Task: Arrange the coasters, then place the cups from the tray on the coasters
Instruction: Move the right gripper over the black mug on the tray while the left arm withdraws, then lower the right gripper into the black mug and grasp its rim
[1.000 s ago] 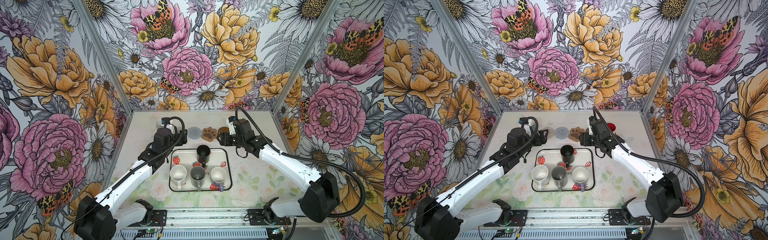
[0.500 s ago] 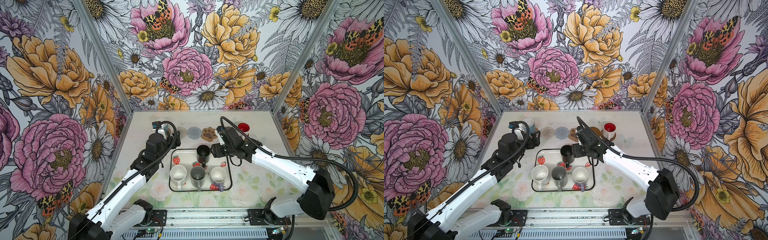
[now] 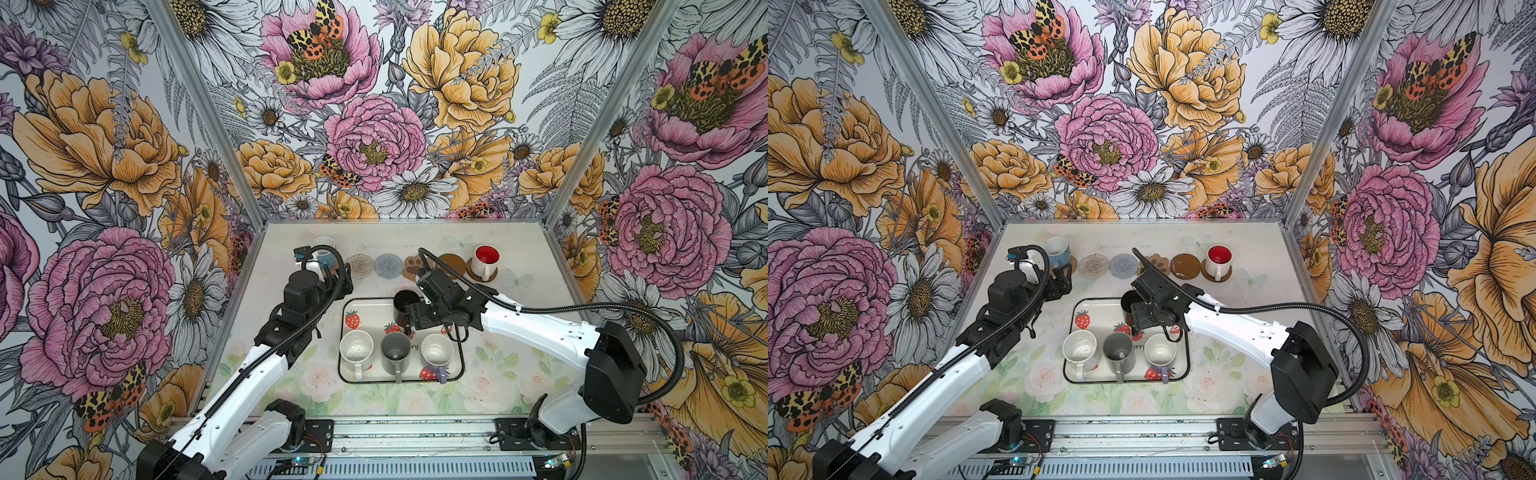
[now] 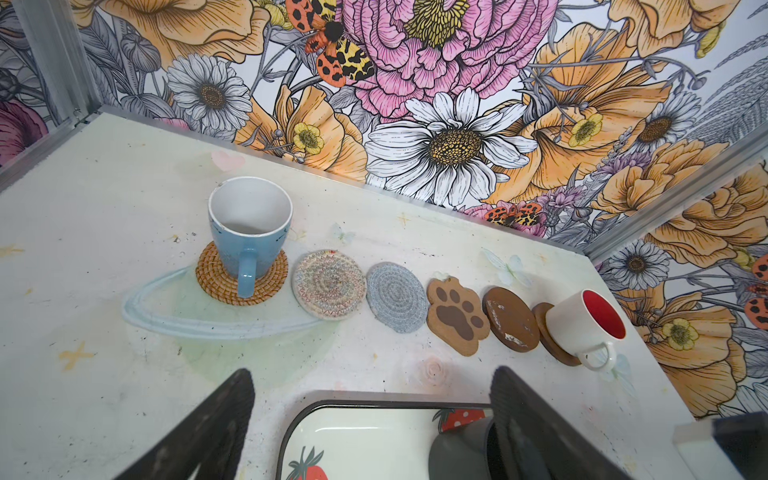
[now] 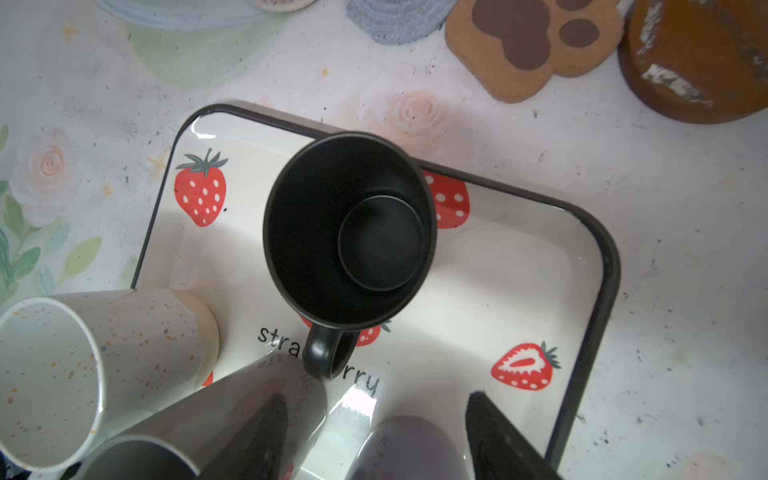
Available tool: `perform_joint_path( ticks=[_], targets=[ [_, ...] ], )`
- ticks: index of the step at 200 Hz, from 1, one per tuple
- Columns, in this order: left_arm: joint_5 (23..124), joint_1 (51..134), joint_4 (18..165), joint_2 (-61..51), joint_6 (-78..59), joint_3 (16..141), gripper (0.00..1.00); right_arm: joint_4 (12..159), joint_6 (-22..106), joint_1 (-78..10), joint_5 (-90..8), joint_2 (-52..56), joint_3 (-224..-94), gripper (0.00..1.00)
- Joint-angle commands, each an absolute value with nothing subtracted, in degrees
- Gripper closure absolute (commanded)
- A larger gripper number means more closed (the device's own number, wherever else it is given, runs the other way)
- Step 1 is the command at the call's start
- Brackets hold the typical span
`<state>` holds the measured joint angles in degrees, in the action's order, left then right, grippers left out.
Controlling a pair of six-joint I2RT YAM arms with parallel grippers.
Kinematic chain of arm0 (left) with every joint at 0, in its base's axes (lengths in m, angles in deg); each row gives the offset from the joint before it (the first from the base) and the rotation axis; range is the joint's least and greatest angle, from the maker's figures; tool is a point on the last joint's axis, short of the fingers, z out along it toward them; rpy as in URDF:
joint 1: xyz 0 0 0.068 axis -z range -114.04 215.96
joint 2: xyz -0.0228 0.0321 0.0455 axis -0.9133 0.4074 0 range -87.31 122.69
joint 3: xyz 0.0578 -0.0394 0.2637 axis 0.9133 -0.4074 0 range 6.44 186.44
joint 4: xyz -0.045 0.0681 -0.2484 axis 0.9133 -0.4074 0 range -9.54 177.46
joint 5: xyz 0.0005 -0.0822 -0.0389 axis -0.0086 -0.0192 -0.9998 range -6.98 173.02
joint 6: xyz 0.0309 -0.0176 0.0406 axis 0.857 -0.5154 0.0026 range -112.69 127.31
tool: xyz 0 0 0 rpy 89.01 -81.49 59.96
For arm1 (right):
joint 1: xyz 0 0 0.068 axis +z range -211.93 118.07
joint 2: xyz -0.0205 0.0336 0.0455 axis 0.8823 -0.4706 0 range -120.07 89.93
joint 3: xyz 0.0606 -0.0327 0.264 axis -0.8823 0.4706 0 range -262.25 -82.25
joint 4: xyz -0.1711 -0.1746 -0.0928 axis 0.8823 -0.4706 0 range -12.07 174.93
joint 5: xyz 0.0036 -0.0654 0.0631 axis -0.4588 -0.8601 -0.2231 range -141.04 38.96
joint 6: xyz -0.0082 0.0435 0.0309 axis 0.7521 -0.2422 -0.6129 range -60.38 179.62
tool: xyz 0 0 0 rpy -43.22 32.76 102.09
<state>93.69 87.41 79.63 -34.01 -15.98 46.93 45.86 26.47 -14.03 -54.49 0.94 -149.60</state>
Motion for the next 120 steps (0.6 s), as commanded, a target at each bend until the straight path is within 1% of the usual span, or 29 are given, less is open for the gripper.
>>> perform_joint_path(
  ticks=[1, 120],
  targets=[
    [92.2, 86.8, 80.5, -33.9, -16.4, 46.2, 0.09, 45.7, 25.0, -13.1, -55.9, -0.7, -151.7, 0.29],
    [91.8, 86.2, 80.7, -33.1, -16.5, 46.2, 0.09, 48.4, 23.6, -12.3, -54.2, -7.4, -153.7, 0.26]
  ],
)
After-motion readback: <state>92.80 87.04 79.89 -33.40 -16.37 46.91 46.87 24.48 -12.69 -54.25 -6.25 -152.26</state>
